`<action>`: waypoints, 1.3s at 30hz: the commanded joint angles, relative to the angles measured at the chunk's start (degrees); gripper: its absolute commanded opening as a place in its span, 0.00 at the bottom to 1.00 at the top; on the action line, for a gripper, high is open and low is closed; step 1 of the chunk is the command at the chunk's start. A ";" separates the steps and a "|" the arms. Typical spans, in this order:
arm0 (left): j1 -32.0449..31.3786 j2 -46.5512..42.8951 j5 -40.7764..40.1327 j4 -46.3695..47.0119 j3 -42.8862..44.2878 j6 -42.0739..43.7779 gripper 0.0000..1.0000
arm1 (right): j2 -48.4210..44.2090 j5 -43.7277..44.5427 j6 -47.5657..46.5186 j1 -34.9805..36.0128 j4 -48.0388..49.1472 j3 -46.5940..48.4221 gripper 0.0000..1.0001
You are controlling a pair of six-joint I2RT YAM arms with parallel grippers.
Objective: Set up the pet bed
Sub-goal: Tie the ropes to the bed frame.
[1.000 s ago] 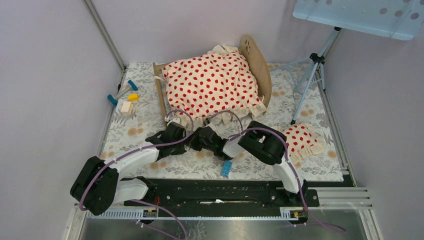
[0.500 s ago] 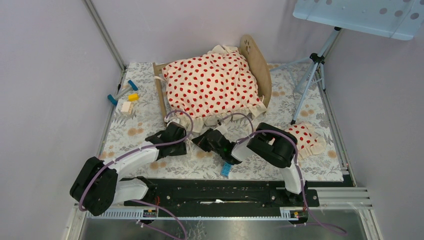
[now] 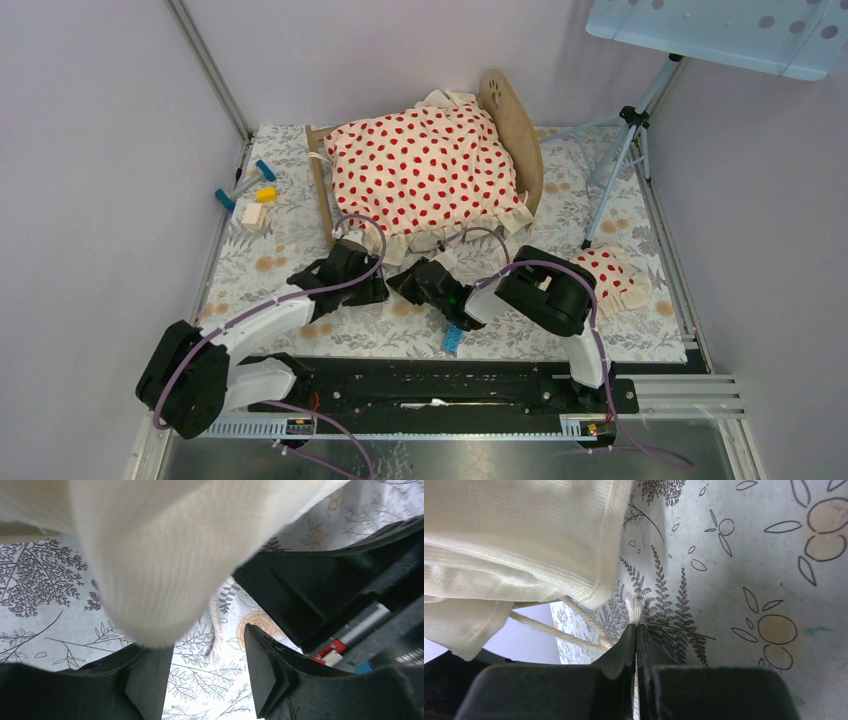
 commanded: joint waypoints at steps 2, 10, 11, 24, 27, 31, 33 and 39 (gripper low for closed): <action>0.19 4.77 1.01 3.25 1.37 0.82 0.56 | -2.92 2.53 -0.59 0.04 -0.08 -0.51 0.00; 0.04 9.23 0.47 6.18 1.05 0.13 0.52 | -3.21 2.35 -0.59 0.04 0.09 -0.97 0.00; 0.02 9.49 0.56 6.76 0.93 0.03 0.51 | -3.35 2.45 -0.59 0.04 0.10 -1.13 0.00; 0.01 9.84 1.13 6.67 -0.67 -0.25 0.00 | -5.45 4.32 -0.64 -0.05 0.36 -3.55 0.00; 0.01 5.27 -3.05 2.23 -1.09 -1.44 0.00 | -6.73 6.42 -0.77 -0.05 -0.17 -5.08 0.00; 0.10 -1.97 -8.38 -3.05 -0.99 -2.71 0.00 | -7.87 8.53 -0.77 -0.14 -0.73 -6.44 0.00; 0.23 -5.05 -11.04 -5.10 -0.09 -2.88 0.00 | -8.15 9.21 -0.56 -0.22 -1.06 -6.74 0.00; 1.31 -6.97 -15.38 -9.60 4.11 -0.60 0.00 | -9.09 11.43 -0.61 -0.65 -3.53 -6.53 0.00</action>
